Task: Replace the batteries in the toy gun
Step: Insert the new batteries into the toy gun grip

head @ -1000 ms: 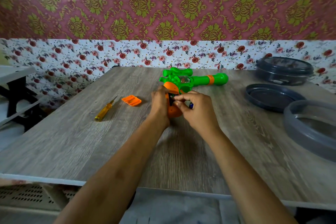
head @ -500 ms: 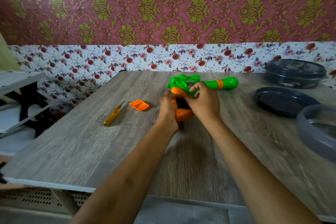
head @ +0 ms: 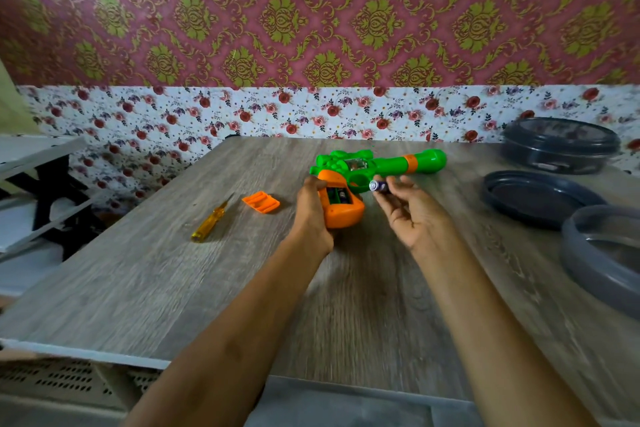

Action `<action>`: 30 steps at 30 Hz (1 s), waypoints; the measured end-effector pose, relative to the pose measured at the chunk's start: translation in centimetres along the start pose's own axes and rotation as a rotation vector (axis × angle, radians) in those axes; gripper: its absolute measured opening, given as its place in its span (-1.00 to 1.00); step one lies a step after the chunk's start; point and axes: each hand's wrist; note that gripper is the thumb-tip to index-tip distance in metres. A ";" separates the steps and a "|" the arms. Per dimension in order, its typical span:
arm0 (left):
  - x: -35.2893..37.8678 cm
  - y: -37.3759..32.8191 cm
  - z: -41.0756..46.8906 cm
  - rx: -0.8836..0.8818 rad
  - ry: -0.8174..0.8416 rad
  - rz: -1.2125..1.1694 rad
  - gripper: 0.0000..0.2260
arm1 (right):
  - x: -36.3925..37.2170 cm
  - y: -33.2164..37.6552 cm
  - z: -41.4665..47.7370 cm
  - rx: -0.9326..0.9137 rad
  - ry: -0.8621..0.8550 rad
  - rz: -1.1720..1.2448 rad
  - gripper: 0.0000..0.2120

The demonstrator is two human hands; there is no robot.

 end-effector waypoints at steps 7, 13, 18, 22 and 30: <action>0.6 -0.3 -1.7 -0.064 0.056 -0.122 -0.85 | 0.1 -0.8 -0.6 -0.420 0.124 -0.369 -0.75; 0.9 -0.1 -1.9 -0.076 0.127 -0.112 -0.84 | 0.4 -0.7 -1.1 -0.571 0.247 -0.410 -0.85; 1.2 0.2 -1.8 -0.118 0.164 -0.071 -0.81 | 0.6 -0.8 -1.6 -0.778 0.432 -0.693 -0.84; 1.4 0.3 -2.1 -0.099 0.176 -0.025 -0.79 | 0.3 -1.2 -1.3 -0.995 0.471 -1.028 -0.84; 1.5 0.2 -2.6 -0.060 0.141 -0.001 -0.74 | -0.1 -0.6 -0.6 -1.064 0.498 -1.141 -0.85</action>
Point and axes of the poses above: each hand's wrist, its own z-axis towards the middle knuckle, its own x-axis out of the palm, y = z × x, and after that the axes turned 9 degrees about -x, right-handed
